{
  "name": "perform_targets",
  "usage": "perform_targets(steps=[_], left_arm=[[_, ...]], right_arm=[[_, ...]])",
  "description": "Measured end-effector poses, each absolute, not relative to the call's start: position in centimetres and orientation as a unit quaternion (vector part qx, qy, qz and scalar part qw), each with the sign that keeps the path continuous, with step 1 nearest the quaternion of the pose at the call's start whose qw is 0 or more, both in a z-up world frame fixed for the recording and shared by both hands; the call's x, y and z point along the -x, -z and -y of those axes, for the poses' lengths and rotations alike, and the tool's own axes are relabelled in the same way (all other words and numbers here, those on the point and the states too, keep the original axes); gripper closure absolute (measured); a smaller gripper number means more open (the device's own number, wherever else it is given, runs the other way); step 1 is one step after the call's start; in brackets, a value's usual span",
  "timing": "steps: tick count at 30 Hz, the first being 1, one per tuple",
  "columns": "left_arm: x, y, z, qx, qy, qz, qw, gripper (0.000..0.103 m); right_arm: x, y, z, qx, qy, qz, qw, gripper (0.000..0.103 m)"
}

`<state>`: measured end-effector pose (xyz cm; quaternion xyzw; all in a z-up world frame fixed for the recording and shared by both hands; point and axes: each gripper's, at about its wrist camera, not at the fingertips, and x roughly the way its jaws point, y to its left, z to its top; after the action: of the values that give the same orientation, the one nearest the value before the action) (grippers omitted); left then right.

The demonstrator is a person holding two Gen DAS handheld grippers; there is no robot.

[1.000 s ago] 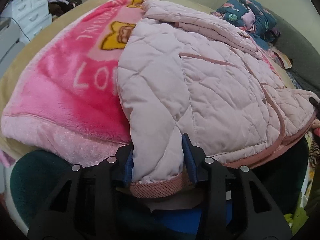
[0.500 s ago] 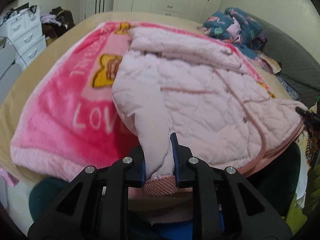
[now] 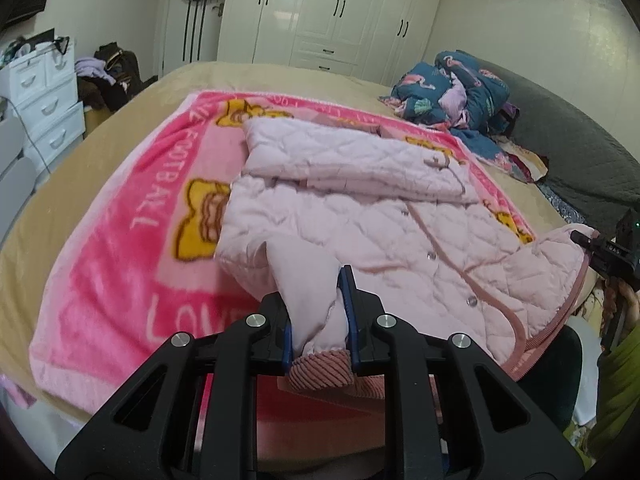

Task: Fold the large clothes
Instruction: 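Lift the hem with both tools and carry it over toward the collar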

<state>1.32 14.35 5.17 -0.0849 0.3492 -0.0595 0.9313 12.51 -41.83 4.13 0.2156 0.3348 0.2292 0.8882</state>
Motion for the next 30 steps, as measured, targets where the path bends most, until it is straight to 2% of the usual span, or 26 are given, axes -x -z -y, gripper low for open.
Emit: perform_targets(steps=[16,30], left_arm=[[-6.6,-8.8,-15.4,0.111,0.054,-0.310,0.943,0.091],[-9.0,-12.1,-15.5,0.122,0.042,-0.280,0.951,0.091]], right_arm=[[-15.8,-6.4,42.1,-0.232,-0.221,-0.319,0.892,0.085],[-17.9,-10.4,41.6,-0.220,-0.232,-0.270,0.908,0.085]])
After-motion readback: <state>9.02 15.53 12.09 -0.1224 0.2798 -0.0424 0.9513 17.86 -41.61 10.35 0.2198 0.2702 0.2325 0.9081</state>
